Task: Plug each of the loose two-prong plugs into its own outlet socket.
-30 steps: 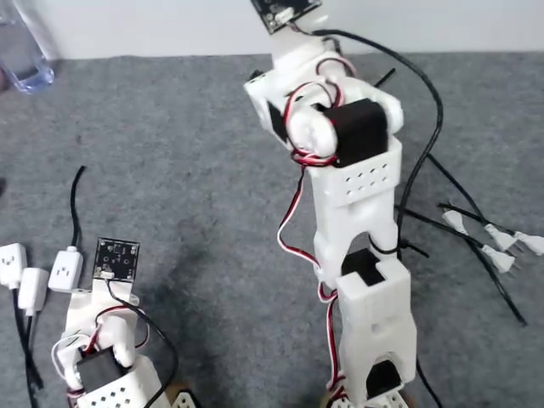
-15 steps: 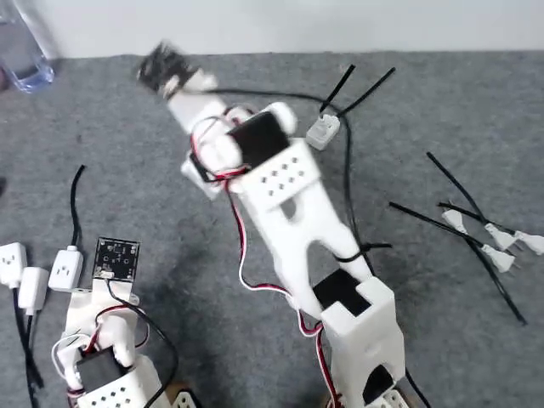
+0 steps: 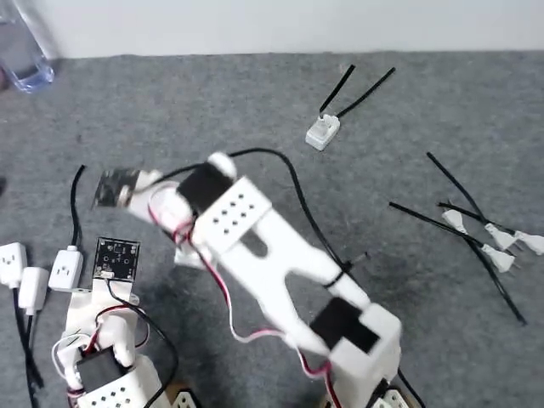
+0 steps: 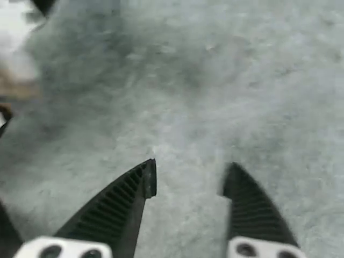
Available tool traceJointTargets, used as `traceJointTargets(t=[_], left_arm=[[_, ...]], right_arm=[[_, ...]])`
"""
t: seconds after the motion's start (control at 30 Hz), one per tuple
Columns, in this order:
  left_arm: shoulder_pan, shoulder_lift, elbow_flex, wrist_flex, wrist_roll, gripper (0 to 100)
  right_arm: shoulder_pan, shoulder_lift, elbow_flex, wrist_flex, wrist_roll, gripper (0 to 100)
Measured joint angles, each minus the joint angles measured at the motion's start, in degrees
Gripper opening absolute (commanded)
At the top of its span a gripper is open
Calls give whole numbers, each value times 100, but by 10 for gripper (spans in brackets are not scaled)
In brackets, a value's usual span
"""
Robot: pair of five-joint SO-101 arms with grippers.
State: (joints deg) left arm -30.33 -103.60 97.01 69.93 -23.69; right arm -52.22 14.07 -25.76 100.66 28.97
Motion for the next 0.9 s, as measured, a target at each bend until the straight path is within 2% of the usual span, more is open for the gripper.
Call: traceJointTargets(t=[0.23,0.33,0.6,0.77,0.9], left_arm=[[0,0,0,0,0,15],[0,0,0,0,0,15],[299,0,0,0,0,15],[334,0,0,-273,-18,16],[352,0,0,-387,-35,16]], right_arm=[[-149,-1591,1996,0,79,230],[-44,-2593,3024,0,369,233],[149,-6611,5662,-26,615,233],[958,-9486,7323,-624,624,233],[1582,-10743,7815,-774,615,233]])
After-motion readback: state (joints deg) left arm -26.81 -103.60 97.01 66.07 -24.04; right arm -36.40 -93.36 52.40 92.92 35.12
